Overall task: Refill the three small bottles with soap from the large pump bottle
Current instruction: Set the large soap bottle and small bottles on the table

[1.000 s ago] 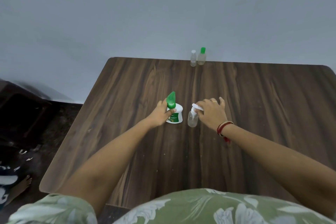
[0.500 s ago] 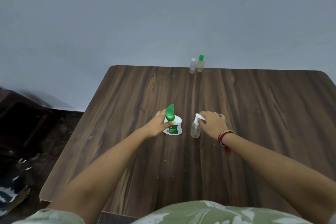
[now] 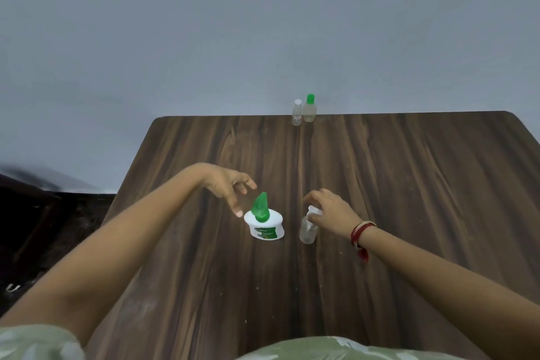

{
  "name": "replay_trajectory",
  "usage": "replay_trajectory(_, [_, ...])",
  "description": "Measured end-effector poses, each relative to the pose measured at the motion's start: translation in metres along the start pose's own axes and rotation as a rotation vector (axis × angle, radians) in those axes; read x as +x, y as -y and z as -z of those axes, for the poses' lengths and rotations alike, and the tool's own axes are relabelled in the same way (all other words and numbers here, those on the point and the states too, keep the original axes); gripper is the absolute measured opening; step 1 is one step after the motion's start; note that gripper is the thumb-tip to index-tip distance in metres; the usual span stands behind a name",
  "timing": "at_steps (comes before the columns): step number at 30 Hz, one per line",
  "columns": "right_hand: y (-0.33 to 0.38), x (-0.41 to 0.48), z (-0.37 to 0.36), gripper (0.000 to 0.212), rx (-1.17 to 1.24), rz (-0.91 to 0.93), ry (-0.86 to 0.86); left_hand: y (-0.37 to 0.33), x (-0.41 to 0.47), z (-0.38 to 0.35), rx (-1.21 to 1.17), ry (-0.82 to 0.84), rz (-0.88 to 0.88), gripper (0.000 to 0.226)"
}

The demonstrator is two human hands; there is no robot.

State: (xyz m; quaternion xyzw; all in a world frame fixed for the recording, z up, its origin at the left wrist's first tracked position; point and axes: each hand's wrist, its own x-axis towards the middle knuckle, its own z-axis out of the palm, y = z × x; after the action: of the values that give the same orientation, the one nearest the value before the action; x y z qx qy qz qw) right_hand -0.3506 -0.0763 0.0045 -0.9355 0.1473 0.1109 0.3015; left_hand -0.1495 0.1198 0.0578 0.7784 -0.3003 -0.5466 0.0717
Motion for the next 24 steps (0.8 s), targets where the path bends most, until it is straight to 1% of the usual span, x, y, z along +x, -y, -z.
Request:
replay_trajectory(3, [-0.002, 0.001, -0.001, 0.034, 0.015, 0.047, 0.045, -0.016, 0.004, 0.033, 0.034, -0.059, -0.010, 0.082])
replay_trajectory(7, [-0.005, 0.000, -0.009, 0.034, 0.013, 0.092, 0.059, -0.030, 0.028, 0.059, -0.055, -0.216, -0.103, 0.075])
replay_trajectory(9, [-0.007, 0.000, -0.009, 0.034, 0.034, 0.095, 0.045, -0.036, 0.045, 0.067, -0.074, -0.228, -0.111, 0.070])
replay_trajectory(12, [-0.008, -0.001, -0.008, 0.037, 0.070, 0.067, 0.034, -0.042, 0.069, 0.068, -0.077, -0.209, -0.065, 0.066])
replay_trajectory(14, [-0.010, -0.002, -0.005, 0.047, 0.052, 0.045, 0.073, -0.044, 0.087, 0.070, -0.087, -0.233, -0.034, 0.072])
replay_trajectory(17, [-0.016, -0.006, 0.006, 0.069, -0.038, 0.018, 0.155, -0.047, 0.109, 0.074, -0.054, -0.372, 0.002, 0.091])
replay_trajectory(20, [-0.022, -0.008, 0.015, 0.080, -0.020, 0.016, 0.195, -0.052, 0.127, 0.080, -0.071, -0.507, 0.022, 0.097])
replay_trajectory(22, [-0.022, -0.007, 0.019, 0.088, -0.010, 0.042, 0.219, -0.059, 0.139, 0.081, -0.089, -0.550, 0.022, 0.100])
replay_trajectory(24, [-0.026, -0.005, 0.025, 0.100, -0.048, 0.055, 0.290, -0.065, 0.152, 0.081, -0.104, -0.573, 0.020, 0.105])
